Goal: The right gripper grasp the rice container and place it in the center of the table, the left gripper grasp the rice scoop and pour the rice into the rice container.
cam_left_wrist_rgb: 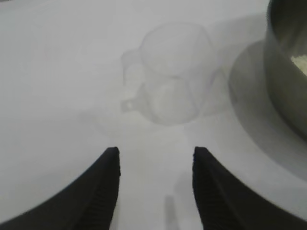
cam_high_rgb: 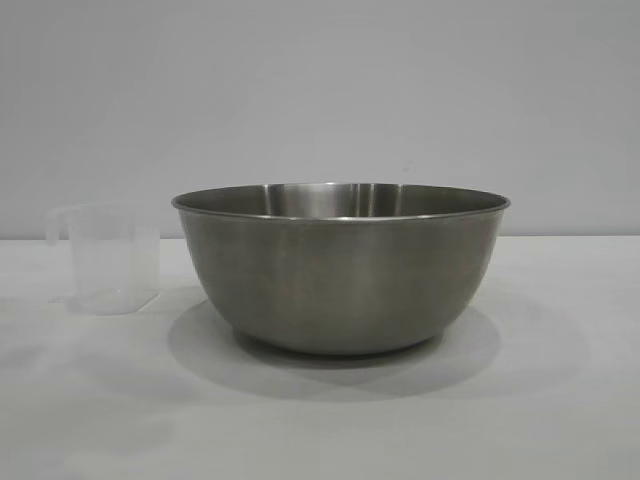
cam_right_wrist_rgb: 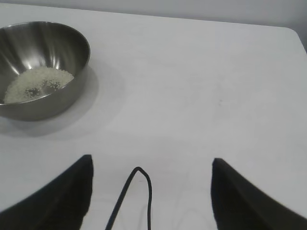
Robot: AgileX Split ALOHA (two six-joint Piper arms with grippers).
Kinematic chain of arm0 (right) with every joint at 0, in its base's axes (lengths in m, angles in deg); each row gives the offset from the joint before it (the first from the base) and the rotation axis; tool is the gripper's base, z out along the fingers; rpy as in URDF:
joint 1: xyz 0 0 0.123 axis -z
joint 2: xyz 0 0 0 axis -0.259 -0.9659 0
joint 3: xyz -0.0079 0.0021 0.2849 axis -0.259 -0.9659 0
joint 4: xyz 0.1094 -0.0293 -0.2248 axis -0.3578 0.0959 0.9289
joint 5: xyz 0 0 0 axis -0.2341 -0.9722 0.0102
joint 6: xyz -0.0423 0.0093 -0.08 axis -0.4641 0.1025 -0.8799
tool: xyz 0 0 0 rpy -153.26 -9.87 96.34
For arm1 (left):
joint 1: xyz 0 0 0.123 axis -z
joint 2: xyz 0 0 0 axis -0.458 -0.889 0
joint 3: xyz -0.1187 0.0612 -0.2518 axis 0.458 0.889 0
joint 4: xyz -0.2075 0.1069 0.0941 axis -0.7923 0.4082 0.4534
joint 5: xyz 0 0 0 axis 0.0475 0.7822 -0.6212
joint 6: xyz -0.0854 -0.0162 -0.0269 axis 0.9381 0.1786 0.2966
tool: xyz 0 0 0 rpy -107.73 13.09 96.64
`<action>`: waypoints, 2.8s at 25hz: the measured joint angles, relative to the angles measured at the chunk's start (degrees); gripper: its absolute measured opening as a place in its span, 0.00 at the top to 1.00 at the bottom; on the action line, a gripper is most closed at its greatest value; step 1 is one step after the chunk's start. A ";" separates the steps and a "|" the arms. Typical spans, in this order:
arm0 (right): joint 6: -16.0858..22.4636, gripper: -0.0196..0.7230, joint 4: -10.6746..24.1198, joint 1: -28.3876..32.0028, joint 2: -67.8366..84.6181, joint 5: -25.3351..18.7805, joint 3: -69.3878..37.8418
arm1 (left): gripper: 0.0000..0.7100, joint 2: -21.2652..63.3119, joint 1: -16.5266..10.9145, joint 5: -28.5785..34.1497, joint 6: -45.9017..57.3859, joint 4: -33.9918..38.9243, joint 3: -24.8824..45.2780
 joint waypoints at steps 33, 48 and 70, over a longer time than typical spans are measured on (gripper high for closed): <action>0.00 0.37 0.00 0.00 0.00 0.00 0.00 | 0.38 56.78 0.00 65.10 -0.33 5.46 -14.98; 0.00 0.37 0.00 0.00 0.00 0.00 0.00 | 0.38 66.22 0.00 62.97 0.29 9.57 -7.23; 0.00 0.37 0.00 0.00 0.00 0.00 0.00 | 0.38 66.22 -9.98 62.71 0.38 10.51 -7.23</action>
